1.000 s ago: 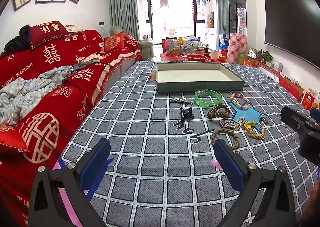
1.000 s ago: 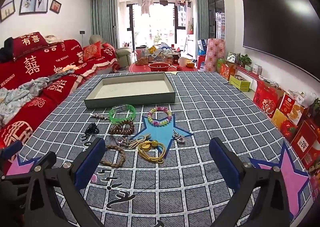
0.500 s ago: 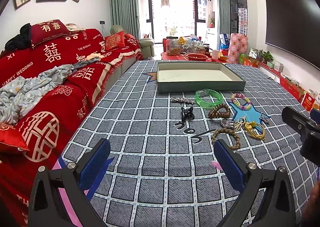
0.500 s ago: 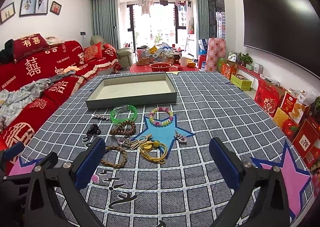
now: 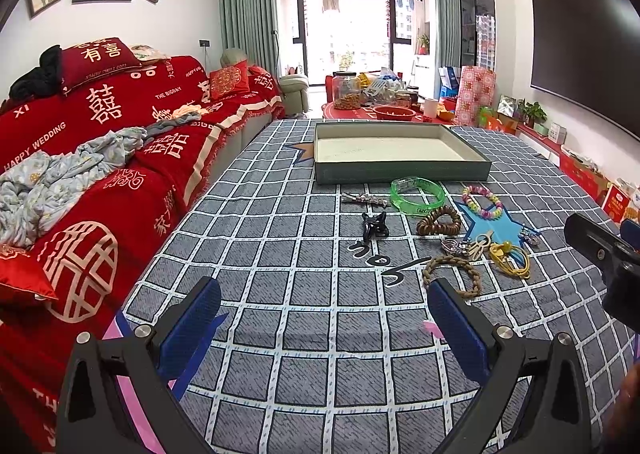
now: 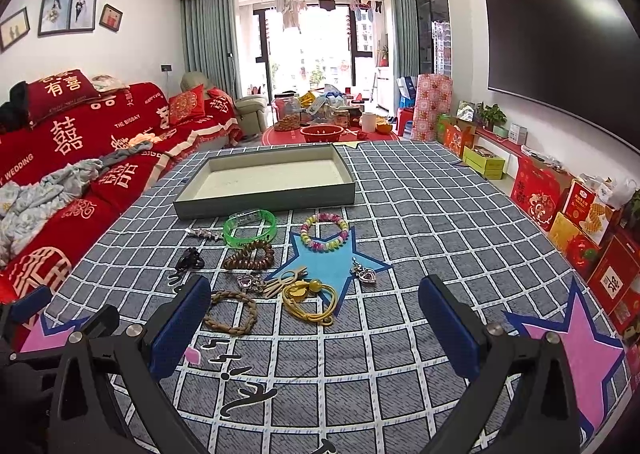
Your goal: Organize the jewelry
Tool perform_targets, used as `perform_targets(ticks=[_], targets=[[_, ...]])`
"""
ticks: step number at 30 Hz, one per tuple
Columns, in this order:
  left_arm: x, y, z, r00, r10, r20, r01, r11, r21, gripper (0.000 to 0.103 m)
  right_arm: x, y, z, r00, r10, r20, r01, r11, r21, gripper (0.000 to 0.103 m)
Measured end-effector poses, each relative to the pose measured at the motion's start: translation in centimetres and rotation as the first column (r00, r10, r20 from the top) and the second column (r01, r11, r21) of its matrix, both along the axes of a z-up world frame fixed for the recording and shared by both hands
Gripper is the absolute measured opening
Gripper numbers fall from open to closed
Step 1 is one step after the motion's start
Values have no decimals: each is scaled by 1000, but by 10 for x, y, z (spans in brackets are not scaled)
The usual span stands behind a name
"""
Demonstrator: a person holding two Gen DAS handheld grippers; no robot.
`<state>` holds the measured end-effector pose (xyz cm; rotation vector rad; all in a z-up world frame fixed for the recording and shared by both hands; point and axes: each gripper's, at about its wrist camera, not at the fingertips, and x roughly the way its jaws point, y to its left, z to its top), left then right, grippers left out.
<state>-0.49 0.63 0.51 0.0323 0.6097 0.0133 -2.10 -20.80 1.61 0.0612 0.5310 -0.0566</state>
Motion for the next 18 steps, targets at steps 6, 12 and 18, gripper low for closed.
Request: perform_targets(ticks=[6, 12, 18], targets=[[0, 0, 0, 1000, 1, -1, -1, 1000, 1, 103, 0, -1, 0, 1000, 1, 0, -1, 1000, 2, 103], [0, 0, 0, 1000, 0, 0, 0, 1000, 0, 103, 0, 0, 0, 1000, 2, 0, -2, 1000, 4, 103], [0, 0, 0, 1000, 0, 0, 0, 1000, 1, 103, 0, 1, 0, 1000, 3, 1, -3, 1000, 6, 103]])
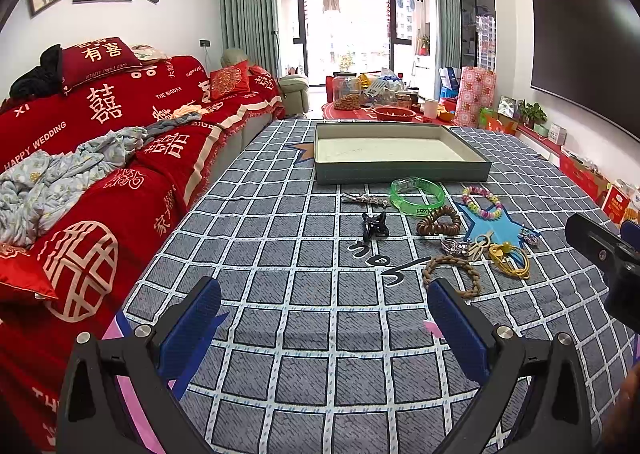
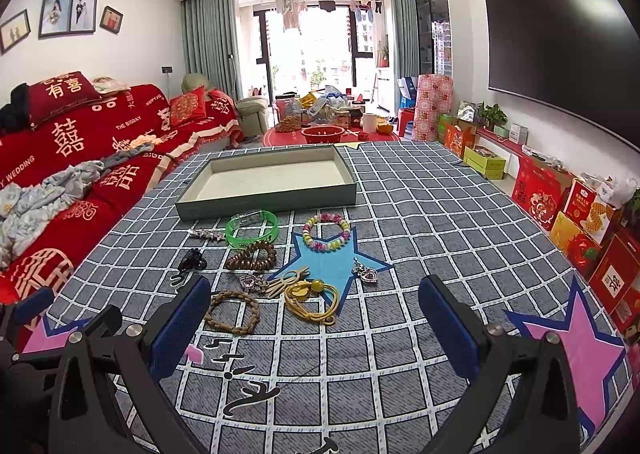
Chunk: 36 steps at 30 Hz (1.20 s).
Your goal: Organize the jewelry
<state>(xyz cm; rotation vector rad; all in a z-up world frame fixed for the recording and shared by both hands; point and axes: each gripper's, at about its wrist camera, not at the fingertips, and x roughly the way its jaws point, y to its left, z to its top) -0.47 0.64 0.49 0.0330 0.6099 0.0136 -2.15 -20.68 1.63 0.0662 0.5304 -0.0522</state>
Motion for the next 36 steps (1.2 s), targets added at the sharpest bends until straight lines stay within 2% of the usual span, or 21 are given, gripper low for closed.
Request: perform_targets(ticks=[36], targets=[[-1, 1, 0, 1000, 5, 3, -5, 1000, -4, 103, -1, -1, -1, 1000, 0, 0, 0, 1000, 11, 103]])
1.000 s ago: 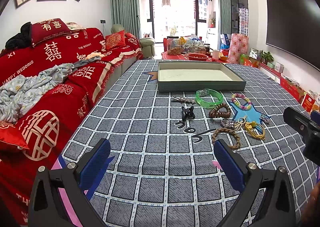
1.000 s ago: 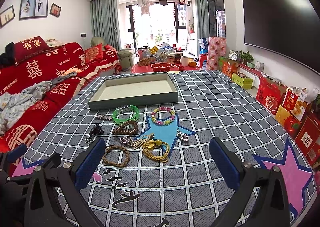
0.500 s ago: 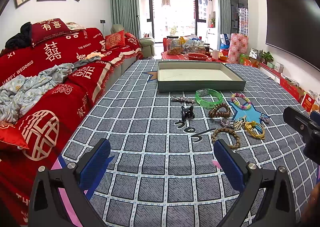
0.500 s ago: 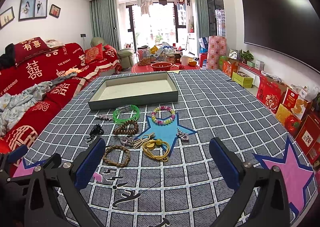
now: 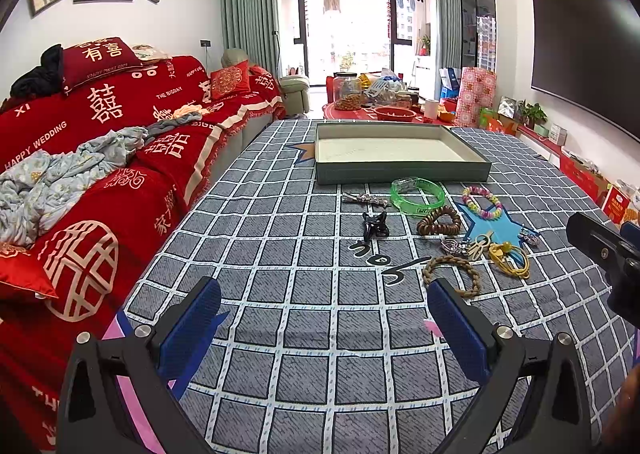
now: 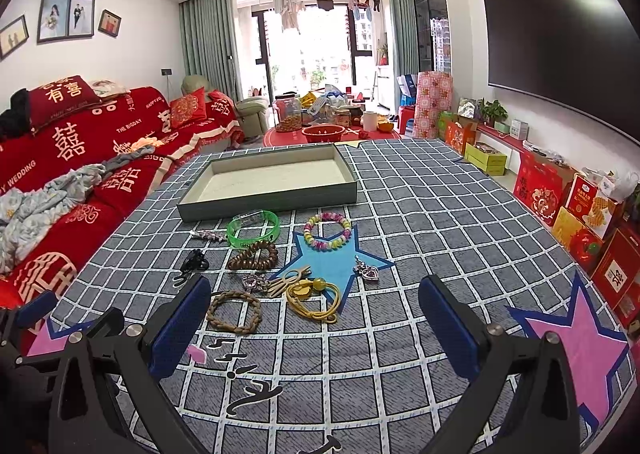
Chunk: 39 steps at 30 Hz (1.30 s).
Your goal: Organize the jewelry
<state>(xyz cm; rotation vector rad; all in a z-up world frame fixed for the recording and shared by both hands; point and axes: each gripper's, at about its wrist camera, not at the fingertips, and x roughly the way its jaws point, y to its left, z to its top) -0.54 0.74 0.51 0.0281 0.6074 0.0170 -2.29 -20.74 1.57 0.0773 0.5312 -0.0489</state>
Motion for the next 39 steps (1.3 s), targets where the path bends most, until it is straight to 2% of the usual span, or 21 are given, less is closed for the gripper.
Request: perform_targets(ticks=[28, 35, 39], targets=[[-1, -2, -1, 1000, -4, -8, 4, 1000, 0, 103, -2, 1, 2, 1000, 5, -6, -5, 1000, 9, 103], [4, -3, -3, 1000, -13, -26, 13, 1000, -1, 103, -3, 14, 7, 1000, 12, -25, -11, 1000, 18, 103], [13, -1, -3, 998, -22, -51, 21, 1000, -7, 103, 12, 11, 3, 998, 3, -57, -2, 999, 32, 103]])
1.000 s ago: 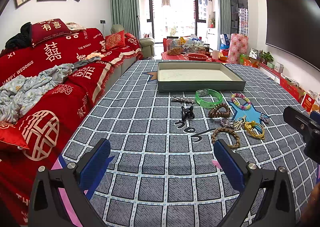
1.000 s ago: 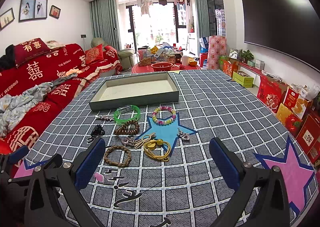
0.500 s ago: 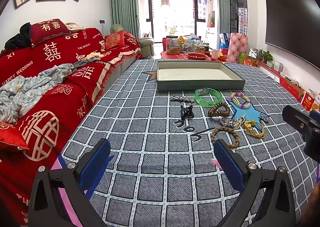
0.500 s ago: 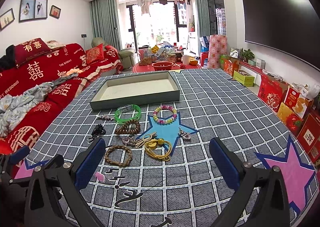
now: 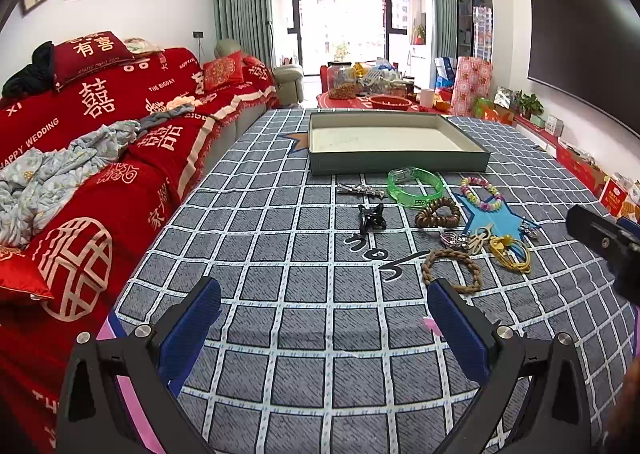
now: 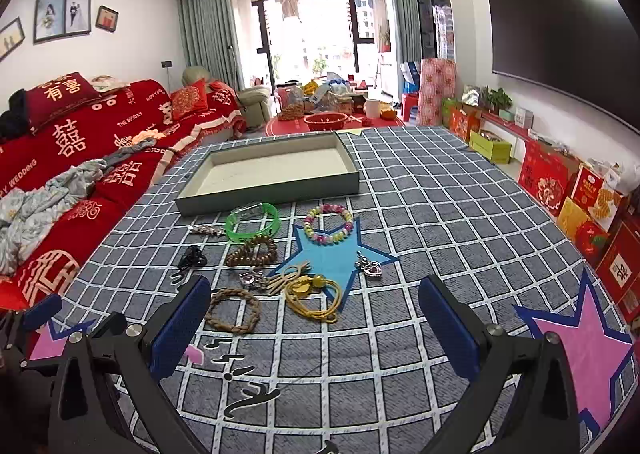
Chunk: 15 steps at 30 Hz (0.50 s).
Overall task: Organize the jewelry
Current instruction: 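Grasp the black hair clip with the left tool while the right tool grasps the silver heart pendant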
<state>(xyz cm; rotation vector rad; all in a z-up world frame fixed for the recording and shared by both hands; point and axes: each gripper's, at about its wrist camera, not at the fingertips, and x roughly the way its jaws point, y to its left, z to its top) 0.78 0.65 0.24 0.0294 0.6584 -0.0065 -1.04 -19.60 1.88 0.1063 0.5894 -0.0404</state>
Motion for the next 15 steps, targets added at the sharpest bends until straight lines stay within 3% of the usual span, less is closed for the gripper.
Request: perform_targets(ticks=[8, 15], targets=[[46, 6, 0, 989, -68, -132, 62, 997, -52, 103, 38, -11, -1, 989, -56, -139, 54, 998, -19, 103], [91, -3, 0, 974, -118, -192, 120, 993, -3, 103, 80, -40, -29, 947, -75, -312, 69, 997, -30, 103]])
